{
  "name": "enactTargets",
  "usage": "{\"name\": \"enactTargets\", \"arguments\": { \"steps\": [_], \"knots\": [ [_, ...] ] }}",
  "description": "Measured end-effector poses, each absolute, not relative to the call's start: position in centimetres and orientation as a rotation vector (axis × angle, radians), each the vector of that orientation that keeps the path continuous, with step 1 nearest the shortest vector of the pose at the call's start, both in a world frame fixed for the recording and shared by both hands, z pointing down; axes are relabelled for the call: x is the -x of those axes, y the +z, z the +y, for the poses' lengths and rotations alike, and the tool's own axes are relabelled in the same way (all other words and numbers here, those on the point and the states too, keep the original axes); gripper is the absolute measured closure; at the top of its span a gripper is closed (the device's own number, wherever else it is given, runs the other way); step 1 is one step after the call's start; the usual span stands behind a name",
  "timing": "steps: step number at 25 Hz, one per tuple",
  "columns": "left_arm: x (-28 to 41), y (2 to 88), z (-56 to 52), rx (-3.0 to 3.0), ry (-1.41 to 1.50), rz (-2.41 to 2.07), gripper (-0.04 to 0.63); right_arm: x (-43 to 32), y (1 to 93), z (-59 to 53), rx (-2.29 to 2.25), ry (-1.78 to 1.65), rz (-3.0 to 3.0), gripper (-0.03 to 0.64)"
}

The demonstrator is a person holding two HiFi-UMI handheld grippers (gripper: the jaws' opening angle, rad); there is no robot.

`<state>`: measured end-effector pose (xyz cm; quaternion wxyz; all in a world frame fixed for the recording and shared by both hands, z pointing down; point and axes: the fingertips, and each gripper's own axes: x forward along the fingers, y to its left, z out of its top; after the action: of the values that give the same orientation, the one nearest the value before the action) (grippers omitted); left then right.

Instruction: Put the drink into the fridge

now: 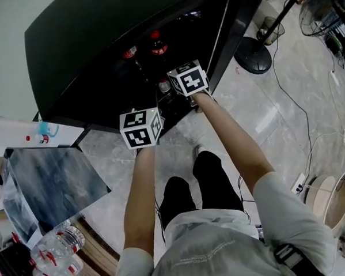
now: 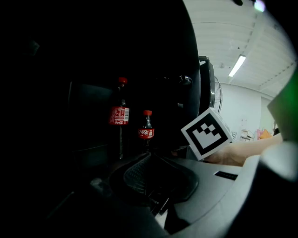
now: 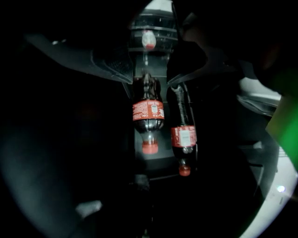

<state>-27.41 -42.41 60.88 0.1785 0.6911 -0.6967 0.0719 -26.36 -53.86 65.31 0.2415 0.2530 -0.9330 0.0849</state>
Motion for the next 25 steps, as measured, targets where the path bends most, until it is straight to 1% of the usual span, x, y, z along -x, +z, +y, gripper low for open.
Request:
{"name": "enactTargets", "arguments": {
  "steps": [4, 10, 12, 13, 14, 15, 21, 25],
  "knots": [
    [25.4, 60.9, -40.5, -1.978, 0.31, -1.906, 0.577, 22.6, 64.0, -51.7, -0.72, 0.298, -2.546, 0.407],
    [21.2, 57.2, -35.5, -2.052, 0.38, -1.818, 0.578, 15.4, 58.6, -45.9, -0.806, 0.286, -2.569, 0.484],
    [20.1, 55.3, -33.7, -2.083, 0.39, -1.798, 0.578, 12.9, 56.2, -44.0, -0.866, 0.294, -2.58, 0.533],
    [19.8, 54.1, -32.9, -2.098, 0.392, -1.79, 0.578, 11.7, 54.8, -43.1, -0.9, 0.31, -2.59, 0.581],
    [19.5, 52.9, -32.1, -2.114, 0.395, -1.786, 0.577, 10.6, 53.3, -42.2, -0.928, 0.321, -2.602, 0.605],
    [19.4, 51.5, -31.4, -2.129, 0.398, -1.788, 0.578, 9.6, 51.7, -41.3, -0.944, 0.319, -2.614, 0.615],
    [19.9, 42.9, -27.8, -2.168, 0.41, -1.879, 0.578, 5.5, 42.1, -35.9, -0.971, 0.116, -2.694, 0.615],
    [21.3, 37.7, -26.4, -2.2, 0.363, -1.954, 0.578, 4.7, 36.6, -33.2, -0.97, -0.04, -2.728, 0.615]
  ]
}}
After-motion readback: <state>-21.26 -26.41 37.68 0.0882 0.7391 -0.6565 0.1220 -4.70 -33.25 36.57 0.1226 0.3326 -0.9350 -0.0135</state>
